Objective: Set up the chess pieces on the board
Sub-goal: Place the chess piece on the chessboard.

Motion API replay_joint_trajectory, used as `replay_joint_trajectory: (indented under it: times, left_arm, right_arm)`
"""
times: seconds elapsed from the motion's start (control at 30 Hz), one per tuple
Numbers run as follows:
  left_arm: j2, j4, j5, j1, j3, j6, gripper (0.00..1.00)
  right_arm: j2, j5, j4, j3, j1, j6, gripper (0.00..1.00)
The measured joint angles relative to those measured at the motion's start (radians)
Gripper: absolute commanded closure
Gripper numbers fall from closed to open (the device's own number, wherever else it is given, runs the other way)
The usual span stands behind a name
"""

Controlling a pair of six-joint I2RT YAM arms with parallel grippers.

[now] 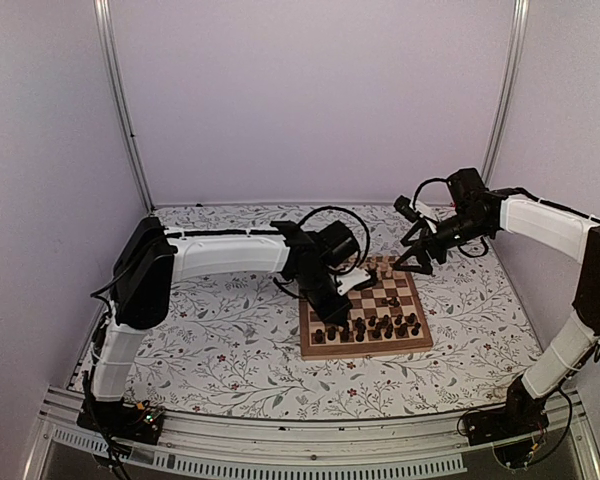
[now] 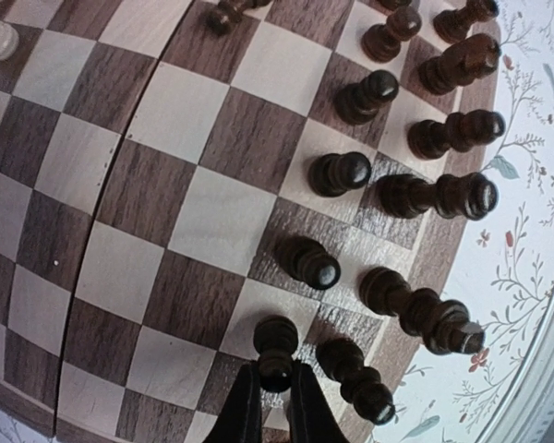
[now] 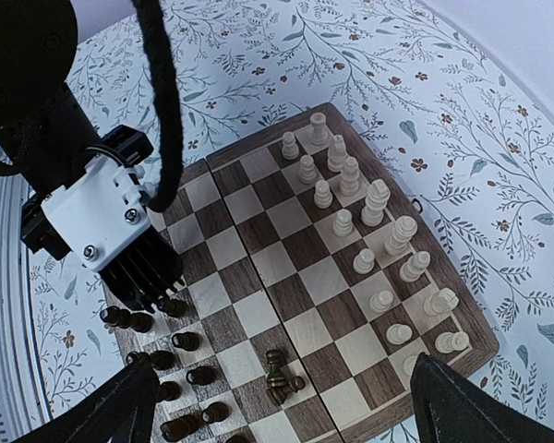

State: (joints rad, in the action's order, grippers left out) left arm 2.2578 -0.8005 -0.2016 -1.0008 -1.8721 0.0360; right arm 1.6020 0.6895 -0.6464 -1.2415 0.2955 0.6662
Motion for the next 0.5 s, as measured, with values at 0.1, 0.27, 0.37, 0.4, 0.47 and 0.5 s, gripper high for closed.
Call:
replay_joint_trajectory:
  times: [0.1, 0.27, 0.37, 0.4, 0.47, 0.5]
  left_arm:
    - [0.010, -0.001, -0.002, 0.000, -0.008, 0.001, 0.92]
    - [0.016, -0.001, -0.006, 0.000, -0.013, 0.002, 0.83]
    - [0.017, -0.002, -0.008, 0.000, -0.014, 0.005, 0.76]
    - [0.019, -0.003, -0.007, 0.000, -0.014, 0.004, 0.75]
    - [0.021, -0.008, -0.007, 0.000, -0.014, 0.004, 0.73]
    - [0.021, -0.008, -0.006, -0.001, -0.014, 0.005, 0.73]
  right_arm:
    - [0.004, 0.000, 0.000, 0.000, 0.000, 0.000, 0.01]
    - [0.008, -0.001, 0.000, 0.000, 0.000, 0.000, 0.01]
    - [0.008, -0.001, 0.000, 0.000, 0.000, 0.000, 0.01]
    - [0.008, -0.001, 0.000, 0.000, 0.000, 0.000, 0.01]
    - [0.008, -0.001, 0.000, 0.000, 0.000, 0.000, 0.01]
    - [0.008, -0.001, 0.000, 0.000, 0.000, 0.000, 0.01]
